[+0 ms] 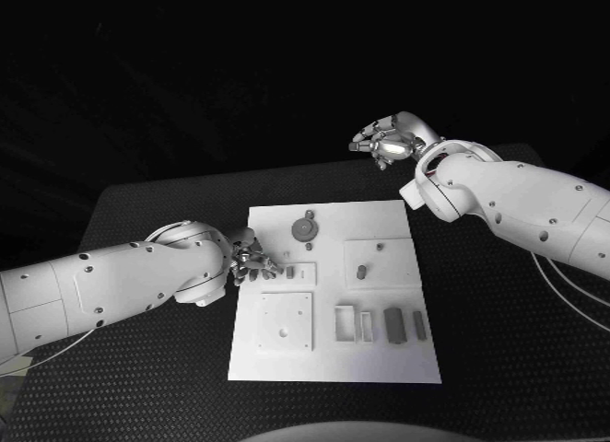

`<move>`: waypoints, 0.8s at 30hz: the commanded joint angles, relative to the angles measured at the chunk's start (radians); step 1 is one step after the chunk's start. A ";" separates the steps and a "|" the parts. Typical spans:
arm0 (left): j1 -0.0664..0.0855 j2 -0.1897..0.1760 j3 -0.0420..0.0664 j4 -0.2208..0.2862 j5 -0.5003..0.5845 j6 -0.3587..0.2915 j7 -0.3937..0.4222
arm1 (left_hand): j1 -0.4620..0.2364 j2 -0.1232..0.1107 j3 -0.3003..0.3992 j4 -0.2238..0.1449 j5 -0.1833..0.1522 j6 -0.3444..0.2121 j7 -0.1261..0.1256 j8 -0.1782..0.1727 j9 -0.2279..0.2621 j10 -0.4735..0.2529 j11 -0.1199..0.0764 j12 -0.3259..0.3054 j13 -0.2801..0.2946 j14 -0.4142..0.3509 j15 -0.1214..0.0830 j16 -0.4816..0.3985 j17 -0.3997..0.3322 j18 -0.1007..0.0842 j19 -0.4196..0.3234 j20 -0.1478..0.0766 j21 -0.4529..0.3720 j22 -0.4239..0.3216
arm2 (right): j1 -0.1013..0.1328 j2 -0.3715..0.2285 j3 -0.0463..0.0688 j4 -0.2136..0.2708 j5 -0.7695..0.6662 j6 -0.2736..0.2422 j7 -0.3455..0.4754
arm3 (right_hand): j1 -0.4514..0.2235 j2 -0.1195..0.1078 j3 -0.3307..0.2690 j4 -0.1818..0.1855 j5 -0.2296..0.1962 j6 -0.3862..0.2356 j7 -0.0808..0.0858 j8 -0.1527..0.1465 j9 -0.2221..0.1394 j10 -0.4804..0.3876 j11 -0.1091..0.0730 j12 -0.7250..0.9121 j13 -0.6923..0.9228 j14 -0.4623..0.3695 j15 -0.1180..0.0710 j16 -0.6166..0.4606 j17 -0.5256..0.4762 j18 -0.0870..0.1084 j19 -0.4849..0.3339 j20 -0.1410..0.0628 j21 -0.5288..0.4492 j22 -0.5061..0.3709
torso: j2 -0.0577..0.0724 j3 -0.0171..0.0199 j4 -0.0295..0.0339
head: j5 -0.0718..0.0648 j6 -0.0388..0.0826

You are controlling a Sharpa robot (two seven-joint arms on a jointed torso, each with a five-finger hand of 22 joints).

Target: Assemble the parts on the task board

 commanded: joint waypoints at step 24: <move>0.000 0.000 0.001 -0.003 -0.009 0.022 0.000 | 0.060 0.086 -0.016 -0.112 0.141 0.006 0.000 0.015 -0.001 -0.002 -0.001 0.017 0.002 -0.004 -0.006 0.020 -0.014 0.003 -0.003 -0.004 0.024 0.021 | -0.001 0.000 0.000 0.001 0.000 0.011 0.008 | -0.010 -0.002 0.001 0.006 0.003 0.000 0.009 -0.005 -0.001 -0.008 0.002 0.006 -0.002 -0.009 0.000 -0.005 0.002 0.012 -0.001 -0.005 -0.003 0.019 | 0.000 0.0009 0.0003 | -0.002 -0.002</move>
